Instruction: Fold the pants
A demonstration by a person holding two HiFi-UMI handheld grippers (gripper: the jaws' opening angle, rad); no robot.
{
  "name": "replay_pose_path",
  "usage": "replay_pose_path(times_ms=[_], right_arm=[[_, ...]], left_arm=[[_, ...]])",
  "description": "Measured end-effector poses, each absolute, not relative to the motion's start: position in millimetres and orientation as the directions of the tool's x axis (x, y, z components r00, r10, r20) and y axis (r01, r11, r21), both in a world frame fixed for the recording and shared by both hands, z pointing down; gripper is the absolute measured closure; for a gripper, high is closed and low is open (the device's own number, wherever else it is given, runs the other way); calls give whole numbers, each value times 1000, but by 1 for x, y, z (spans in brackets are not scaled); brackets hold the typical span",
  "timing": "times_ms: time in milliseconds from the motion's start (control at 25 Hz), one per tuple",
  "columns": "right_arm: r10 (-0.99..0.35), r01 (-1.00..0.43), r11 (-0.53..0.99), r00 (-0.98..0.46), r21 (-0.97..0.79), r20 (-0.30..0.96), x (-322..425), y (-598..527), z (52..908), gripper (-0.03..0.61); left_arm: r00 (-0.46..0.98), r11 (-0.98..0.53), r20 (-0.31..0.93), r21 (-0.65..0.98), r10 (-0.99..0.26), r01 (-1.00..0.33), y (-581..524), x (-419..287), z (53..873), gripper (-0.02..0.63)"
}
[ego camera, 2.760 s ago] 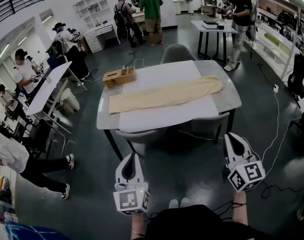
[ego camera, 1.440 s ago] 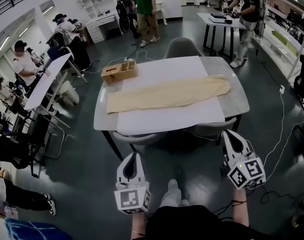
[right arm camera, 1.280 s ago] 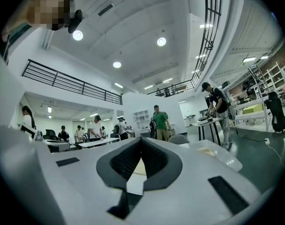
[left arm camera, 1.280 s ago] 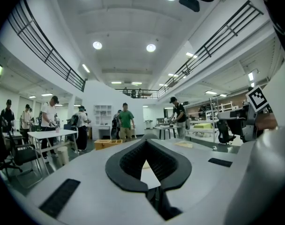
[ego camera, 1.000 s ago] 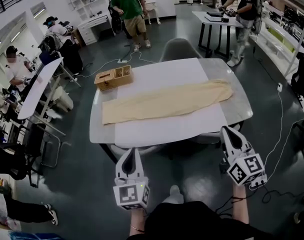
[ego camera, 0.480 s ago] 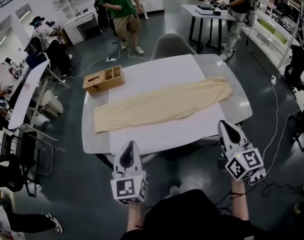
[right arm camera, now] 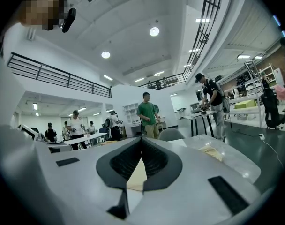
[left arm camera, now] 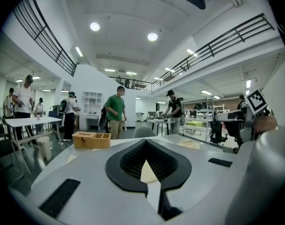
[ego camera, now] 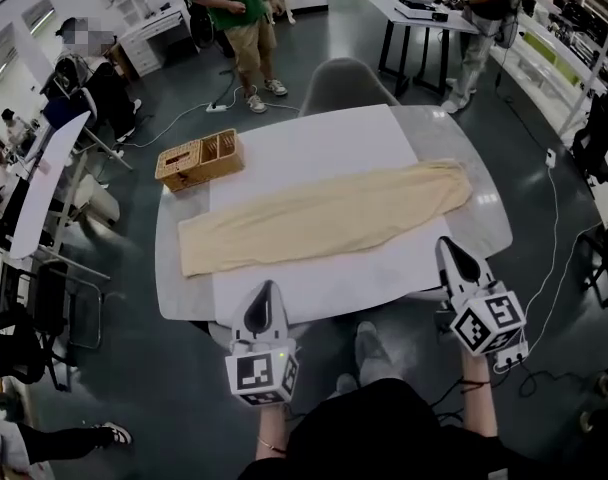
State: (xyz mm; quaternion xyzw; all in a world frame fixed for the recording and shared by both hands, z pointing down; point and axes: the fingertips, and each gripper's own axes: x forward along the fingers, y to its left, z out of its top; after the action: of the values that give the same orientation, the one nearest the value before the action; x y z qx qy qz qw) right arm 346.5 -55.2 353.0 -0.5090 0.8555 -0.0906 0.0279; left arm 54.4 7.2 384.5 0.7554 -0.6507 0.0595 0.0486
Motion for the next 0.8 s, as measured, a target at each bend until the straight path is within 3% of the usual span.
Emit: replay_pose_path(times_ms=[800], right_arm=[[-867,-869,442,-478,-224,140,411,-227,387,563]], left_arm=[[221,-220,253,33,-942,-975,-167,127,419,606]])
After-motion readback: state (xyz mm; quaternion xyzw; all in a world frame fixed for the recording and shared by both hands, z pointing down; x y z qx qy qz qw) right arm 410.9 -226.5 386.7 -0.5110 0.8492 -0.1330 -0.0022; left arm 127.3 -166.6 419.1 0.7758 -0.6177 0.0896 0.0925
